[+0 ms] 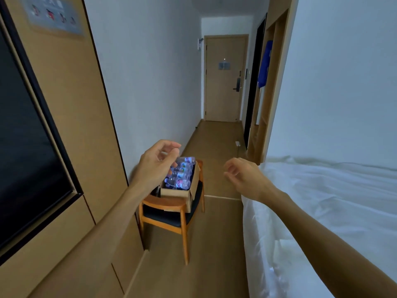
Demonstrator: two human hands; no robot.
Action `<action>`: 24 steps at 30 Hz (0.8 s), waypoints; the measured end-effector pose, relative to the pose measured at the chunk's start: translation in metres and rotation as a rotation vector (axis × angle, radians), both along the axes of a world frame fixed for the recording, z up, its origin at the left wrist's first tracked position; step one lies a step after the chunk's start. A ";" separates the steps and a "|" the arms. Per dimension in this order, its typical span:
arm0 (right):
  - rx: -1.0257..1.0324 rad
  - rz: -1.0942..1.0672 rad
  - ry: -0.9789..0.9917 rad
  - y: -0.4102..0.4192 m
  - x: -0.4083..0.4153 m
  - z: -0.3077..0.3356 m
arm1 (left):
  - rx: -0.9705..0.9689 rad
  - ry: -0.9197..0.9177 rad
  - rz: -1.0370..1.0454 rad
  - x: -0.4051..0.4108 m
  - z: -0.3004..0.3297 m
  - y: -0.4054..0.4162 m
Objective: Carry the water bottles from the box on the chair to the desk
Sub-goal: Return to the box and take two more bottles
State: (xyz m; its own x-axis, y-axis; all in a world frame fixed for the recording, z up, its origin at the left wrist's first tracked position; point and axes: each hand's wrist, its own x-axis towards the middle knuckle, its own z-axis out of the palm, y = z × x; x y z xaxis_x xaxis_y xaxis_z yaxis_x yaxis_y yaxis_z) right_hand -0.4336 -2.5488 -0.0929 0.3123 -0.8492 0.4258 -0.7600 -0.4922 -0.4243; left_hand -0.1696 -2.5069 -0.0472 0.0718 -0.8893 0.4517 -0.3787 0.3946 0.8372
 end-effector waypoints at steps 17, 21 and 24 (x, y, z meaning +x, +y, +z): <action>0.049 0.012 0.040 -0.351 0.001 -0.026 | 0.026 0.050 -0.021 -0.002 -0.022 -0.352; 0.097 0.060 0.040 -0.424 0.007 -0.043 | 0.115 0.077 0.012 0.004 -0.046 -0.417; 0.143 0.122 0.030 -0.481 0.012 -0.053 | 0.154 0.076 0.063 0.009 -0.066 -0.467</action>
State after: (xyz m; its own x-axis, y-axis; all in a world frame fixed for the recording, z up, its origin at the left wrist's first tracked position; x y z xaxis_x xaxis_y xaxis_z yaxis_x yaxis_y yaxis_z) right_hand -0.4220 -3.0302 -0.1461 0.4278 -0.8554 0.2920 -0.7118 -0.5179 -0.4745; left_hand -0.1604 -2.9741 -0.1129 0.1580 -0.9402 0.3018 -0.3317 0.2374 0.9130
